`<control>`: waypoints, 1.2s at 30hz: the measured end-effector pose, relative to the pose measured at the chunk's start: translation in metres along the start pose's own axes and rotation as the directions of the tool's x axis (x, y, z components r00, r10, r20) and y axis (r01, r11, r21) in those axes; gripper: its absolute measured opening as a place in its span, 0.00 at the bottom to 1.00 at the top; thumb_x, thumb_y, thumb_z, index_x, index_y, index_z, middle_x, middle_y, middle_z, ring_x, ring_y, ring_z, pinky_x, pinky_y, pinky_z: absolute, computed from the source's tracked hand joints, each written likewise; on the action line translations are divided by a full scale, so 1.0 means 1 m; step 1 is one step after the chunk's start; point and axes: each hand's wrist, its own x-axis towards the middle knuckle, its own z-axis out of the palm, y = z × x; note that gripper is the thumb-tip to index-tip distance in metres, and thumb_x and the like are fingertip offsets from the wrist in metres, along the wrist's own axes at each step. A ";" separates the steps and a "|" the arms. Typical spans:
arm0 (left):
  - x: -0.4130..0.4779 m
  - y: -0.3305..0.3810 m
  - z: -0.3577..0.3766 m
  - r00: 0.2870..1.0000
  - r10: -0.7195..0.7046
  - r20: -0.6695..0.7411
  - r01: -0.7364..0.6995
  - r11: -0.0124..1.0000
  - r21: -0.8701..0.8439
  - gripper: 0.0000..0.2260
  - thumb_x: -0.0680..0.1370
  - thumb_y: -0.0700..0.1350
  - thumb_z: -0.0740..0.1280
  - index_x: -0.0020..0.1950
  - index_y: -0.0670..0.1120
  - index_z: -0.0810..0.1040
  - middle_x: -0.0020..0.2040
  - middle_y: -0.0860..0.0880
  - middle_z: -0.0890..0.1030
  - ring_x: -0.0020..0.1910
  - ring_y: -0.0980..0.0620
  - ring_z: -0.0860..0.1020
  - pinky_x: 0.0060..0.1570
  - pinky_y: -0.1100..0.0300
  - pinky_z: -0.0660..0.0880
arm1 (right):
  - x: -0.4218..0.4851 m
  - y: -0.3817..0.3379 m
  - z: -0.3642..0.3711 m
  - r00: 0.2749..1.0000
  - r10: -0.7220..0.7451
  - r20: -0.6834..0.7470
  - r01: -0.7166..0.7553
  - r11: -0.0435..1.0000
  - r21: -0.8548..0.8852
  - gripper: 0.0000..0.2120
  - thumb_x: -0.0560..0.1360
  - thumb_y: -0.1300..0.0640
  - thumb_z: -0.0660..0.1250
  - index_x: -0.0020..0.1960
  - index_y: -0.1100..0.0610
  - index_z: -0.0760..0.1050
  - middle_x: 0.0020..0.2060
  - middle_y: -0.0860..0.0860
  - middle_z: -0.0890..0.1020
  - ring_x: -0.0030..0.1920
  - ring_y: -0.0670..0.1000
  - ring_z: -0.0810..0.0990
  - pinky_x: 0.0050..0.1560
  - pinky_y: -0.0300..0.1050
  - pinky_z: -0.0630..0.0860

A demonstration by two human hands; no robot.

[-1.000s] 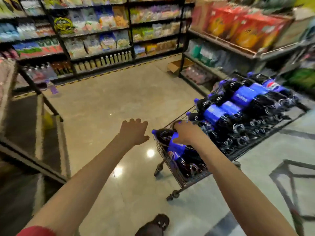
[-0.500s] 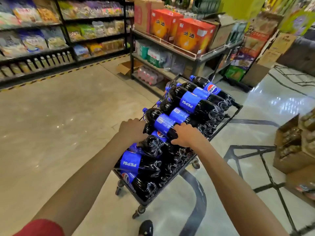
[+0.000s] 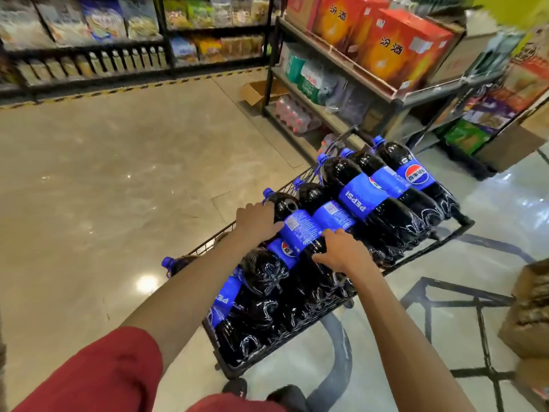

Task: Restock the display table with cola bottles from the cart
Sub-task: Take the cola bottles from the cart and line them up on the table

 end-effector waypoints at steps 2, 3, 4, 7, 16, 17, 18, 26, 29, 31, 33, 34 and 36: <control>0.013 0.006 0.006 0.998 -0.061 0.004 0.061 0.990 -0.126 0.28 0.82 0.63 0.59 0.72 0.43 0.67 0.61 0.42 0.79 0.60 0.40 0.77 0.49 0.51 0.71 | 0.010 0.005 0.003 1.000 -0.006 -0.002 0.006 1.000 0.018 0.29 0.79 0.43 0.67 0.72 0.58 0.65 0.68 0.59 0.71 0.67 0.62 0.73 0.62 0.57 0.72; 0.019 0.009 0.008 0.996 -0.092 0.011 0.092 0.978 -0.186 0.30 0.82 0.63 0.58 0.74 0.43 0.65 0.63 0.41 0.78 0.61 0.39 0.77 0.50 0.51 0.71 | 0.015 0.007 0.004 1.000 -0.011 0.001 0.011 0.999 0.037 0.29 0.78 0.43 0.67 0.71 0.58 0.64 0.68 0.60 0.71 0.66 0.63 0.74 0.61 0.57 0.73; 0.023 0.011 0.010 0.993 -0.117 0.024 0.119 0.963 -0.240 0.31 0.82 0.64 0.58 0.75 0.42 0.64 0.64 0.41 0.78 0.62 0.39 0.77 0.50 0.52 0.71 | 0.020 0.009 0.006 1.000 -0.019 0.007 0.019 0.998 0.064 0.30 0.78 0.42 0.68 0.71 0.58 0.64 0.67 0.60 0.71 0.66 0.63 0.74 0.61 0.57 0.74; 0.036 0.016 0.022 0.981 -0.183 0.068 0.194 0.884 -0.425 0.35 0.80 0.65 0.62 0.76 0.42 0.60 0.66 0.41 0.77 0.63 0.39 0.77 0.51 0.52 0.71 | 0.033 0.015 0.011 0.999 -0.042 0.016 0.039 0.985 0.167 0.34 0.76 0.40 0.70 0.71 0.58 0.64 0.66 0.59 0.72 0.66 0.62 0.74 0.61 0.56 0.74; 0.071 0.034 0.048 0.883 -0.410 0.227 0.421 0.481 -0.769 0.49 0.69 0.69 0.73 0.79 0.44 0.56 0.73 0.44 0.72 0.70 0.42 0.73 0.66 0.50 0.72 | 0.056 0.018 0.022 0.993 -0.116 -0.002 0.115 0.981 0.155 0.45 0.74 0.32 0.67 0.77 0.61 0.57 0.68 0.59 0.70 0.69 0.61 0.69 0.63 0.54 0.72; 0.074 0.036 0.050 0.870 -0.433 0.236 0.434 0.447 -0.782 0.50 0.69 0.68 0.74 0.79 0.44 0.56 0.73 0.44 0.72 0.70 0.43 0.73 0.66 0.51 0.72 | 0.058 0.018 0.021 0.992 -0.125 -0.004 0.125 0.983 0.137 0.46 0.74 0.31 0.66 0.77 0.61 0.57 0.68 0.58 0.70 0.69 0.61 0.69 0.62 0.53 0.72; 0.077 0.039 0.050 0.861 -0.451 0.234 0.438 0.425 -0.792 0.50 0.68 0.67 0.75 0.79 0.43 0.56 0.73 0.44 0.72 0.70 0.43 0.73 0.66 0.52 0.72 | 0.060 0.018 0.021 0.991 -0.135 -0.008 0.135 0.984 0.114 0.46 0.74 0.31 0.66 0.77 0.61 0.56 0.68 0.58 0.70 0.69 0.60 0.70 0.62 0.53 0.72; 0.085 0.049 0.053 0.792 -0.554 0.257 0.402 0.155 -0.902 0.42 0.63 0.57 0.83 0.68 0.47 0.64 0.62 0.49 0.78 0.59 0.50 0.78 0.58 0.54 0.76 | 0.065 0.021 0.022 0.978 -0.198 -0.059 0.200 0.979 0.040 0.46 0.73 0.28 0.63 0.75 0.61 0.58 0.66 0.56 0.72 0.66 0.57 0.73 0.58 0.51 0.74; 0.085 0.053 0.054 0.767 -0.591 0.250 0.376 0.099 -0.921 0.40 0.63 0.53 0.84 0.66 0.48 0.64 0.60 0.49 0.77 0.56 0.49 0.79 0.53 0.56 0.76 | 0.067 0.025 0.021 0.972 -0.228 -0.054 0.230 0.973 0.037 0.48 0.73 0.27 0.62 0.77 0.61 0.56 0.67 0.56 0.72 0.67 0.57 0.72 0.58 0.50 0.74; 0.084 0.057 0.055 0.759 -0.606 0.238 0.343 0.061 -0.937 0.39 0.63 0.51 0.84 0.65 0.49 0.64 0.59 0.49 0.78 0.54 0.50 0.79 0.51 0.56 0.76 | 0.067 0.028 0.019 0.970 -0.242 -0.037 0.243 0.968 0.059 0.49 0.73 0.27 0.63 0.78 0.61 0.54 0.68 0.56 0.71 0.68 0.56 0.72 0.59 0.50 0.75; 0.081 0.061 0.055 0.752 -0.628 0.199 0.295 0.051 -0.954 0.39 0.62 0.50 0.85 0.64 0.51 0.64 0.58 0.49 0.78 0.53 0.50 0.81 0.52 0.54 0.78 | 0.068 0.031 0.019 0.969 -0.246 -0.031 0.248 0.963 0.110 0.50 0.72 0.28 0.64 0.79 0.60 0.53 0.69 0.55 0.71 0.69 0.56 0.71 0.59 0.50 0.75; 0.080 0.063 0.055 0.750 -0.638 0.174 0.271 0.057 -0.961 0.39 0.62 0.49 0.85 0.63 0.52 0.65 0.58 0.49 0.78 0.54 0.50 0.81 0.53 0.54 0.78 | 0.068 0.033 0.020 0.969 -0.247 -0.027 0.248 0.956 0.157 0.51 0.72 0.28 0.66 0.79 0.60 0.52 0.69 0.56 0.70 0.70 0.56 0.71 0.60 0.51 0.75; 0.075 0.067 0.054 0.761 -0.638 0.122 0.231 0.089 -0.969 0.39 0.62 0.48 0.85 0.64 0.53 0.65 0.58 0.50 0.78 0.54 0.52 0.80 0.52 0.57 0.77 | 0.067 0.037 0.024 0.967 -0.255 -0.014 0.248 0.923 0.293 0.53 0.71 0.32 0.70 0.81 0.60 0.49 0.72 0.57 0.68 0.72 0.57 0.68 0.63 0.51 0.73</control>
